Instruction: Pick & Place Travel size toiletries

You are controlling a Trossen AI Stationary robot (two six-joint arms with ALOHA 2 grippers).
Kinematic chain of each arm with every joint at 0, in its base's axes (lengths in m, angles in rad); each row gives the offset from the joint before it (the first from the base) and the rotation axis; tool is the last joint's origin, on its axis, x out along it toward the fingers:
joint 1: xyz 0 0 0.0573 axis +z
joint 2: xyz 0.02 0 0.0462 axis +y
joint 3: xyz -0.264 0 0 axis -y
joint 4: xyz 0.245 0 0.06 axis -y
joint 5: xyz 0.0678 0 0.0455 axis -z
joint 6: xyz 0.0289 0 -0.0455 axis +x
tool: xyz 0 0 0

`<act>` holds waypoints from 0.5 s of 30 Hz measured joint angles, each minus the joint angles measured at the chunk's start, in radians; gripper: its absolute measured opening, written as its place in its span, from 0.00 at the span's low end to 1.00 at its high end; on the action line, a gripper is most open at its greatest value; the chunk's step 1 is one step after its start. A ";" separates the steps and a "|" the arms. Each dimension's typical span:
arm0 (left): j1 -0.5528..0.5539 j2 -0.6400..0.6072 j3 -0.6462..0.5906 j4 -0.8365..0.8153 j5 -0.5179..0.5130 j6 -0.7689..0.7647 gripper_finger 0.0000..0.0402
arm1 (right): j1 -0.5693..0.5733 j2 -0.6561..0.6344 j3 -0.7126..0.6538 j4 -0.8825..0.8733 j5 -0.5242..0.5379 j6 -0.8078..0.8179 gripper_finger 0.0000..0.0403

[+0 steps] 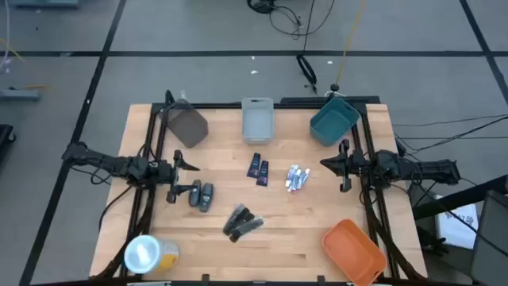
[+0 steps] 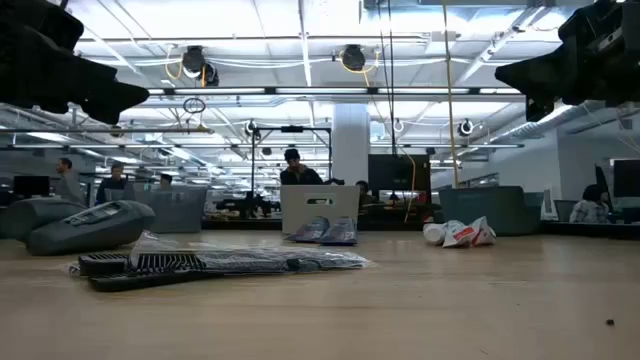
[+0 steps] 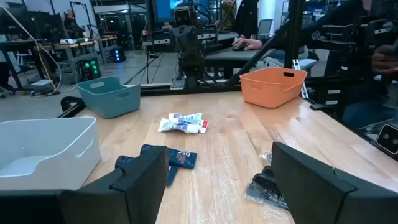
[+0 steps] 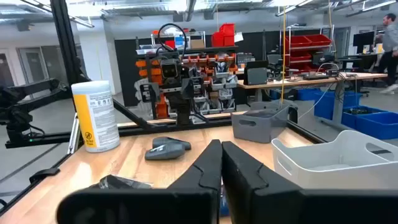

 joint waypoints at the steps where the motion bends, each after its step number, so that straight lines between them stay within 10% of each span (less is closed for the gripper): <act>1: 0.000 0.000 0.000 0.000 0.000 0.000 0.70 | 0.000 0.000 0.000 0.000 0.000 0.000 0.00; 15: 0.000 0.000 0.000 0.000 0.000 0.000 0.70 | 0.000 0.000 0.000 0.033 0.012 -0.008 0.00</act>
